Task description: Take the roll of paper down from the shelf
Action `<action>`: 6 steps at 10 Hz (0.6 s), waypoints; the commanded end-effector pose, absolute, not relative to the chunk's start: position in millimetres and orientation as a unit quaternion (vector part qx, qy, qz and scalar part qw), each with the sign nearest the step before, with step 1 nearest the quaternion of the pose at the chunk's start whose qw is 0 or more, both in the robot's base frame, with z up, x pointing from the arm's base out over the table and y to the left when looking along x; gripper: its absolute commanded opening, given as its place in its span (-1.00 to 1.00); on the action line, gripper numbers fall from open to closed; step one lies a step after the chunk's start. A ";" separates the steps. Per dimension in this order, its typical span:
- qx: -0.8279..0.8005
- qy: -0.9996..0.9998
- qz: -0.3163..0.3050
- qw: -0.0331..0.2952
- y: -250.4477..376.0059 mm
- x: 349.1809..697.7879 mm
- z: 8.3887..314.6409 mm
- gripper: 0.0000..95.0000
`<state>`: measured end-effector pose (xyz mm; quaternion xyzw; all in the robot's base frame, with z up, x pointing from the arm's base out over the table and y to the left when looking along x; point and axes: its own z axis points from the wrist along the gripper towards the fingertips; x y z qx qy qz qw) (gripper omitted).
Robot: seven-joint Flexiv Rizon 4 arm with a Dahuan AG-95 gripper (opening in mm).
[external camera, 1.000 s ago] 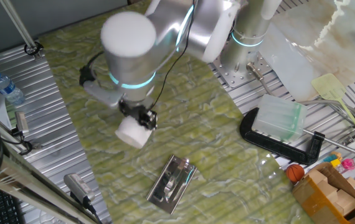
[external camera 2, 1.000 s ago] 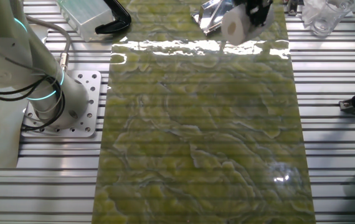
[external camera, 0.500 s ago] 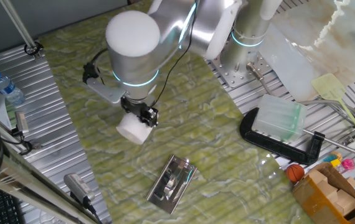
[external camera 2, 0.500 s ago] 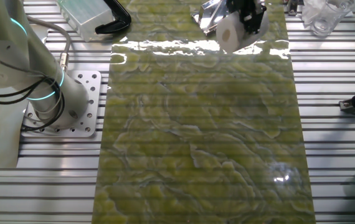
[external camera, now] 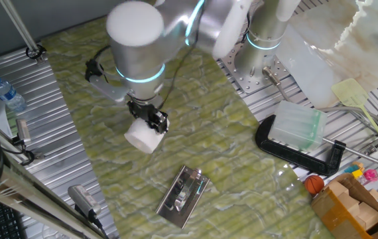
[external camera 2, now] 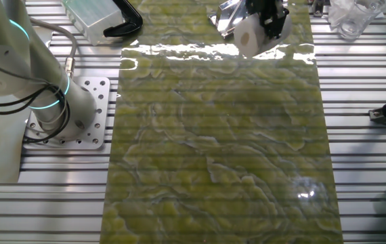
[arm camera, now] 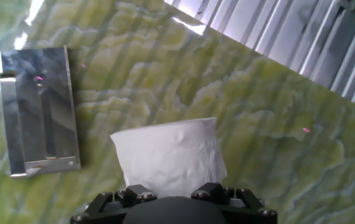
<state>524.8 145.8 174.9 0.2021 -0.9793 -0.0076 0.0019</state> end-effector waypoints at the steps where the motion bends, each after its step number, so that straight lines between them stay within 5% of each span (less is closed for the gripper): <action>1: 0.031 -0.999 0.000 -0.026 146.1 524.8 174.9 -1.00; 6: 0.011 -1.000 0.009 -0.002 123.5 521.0 170.8 -1.00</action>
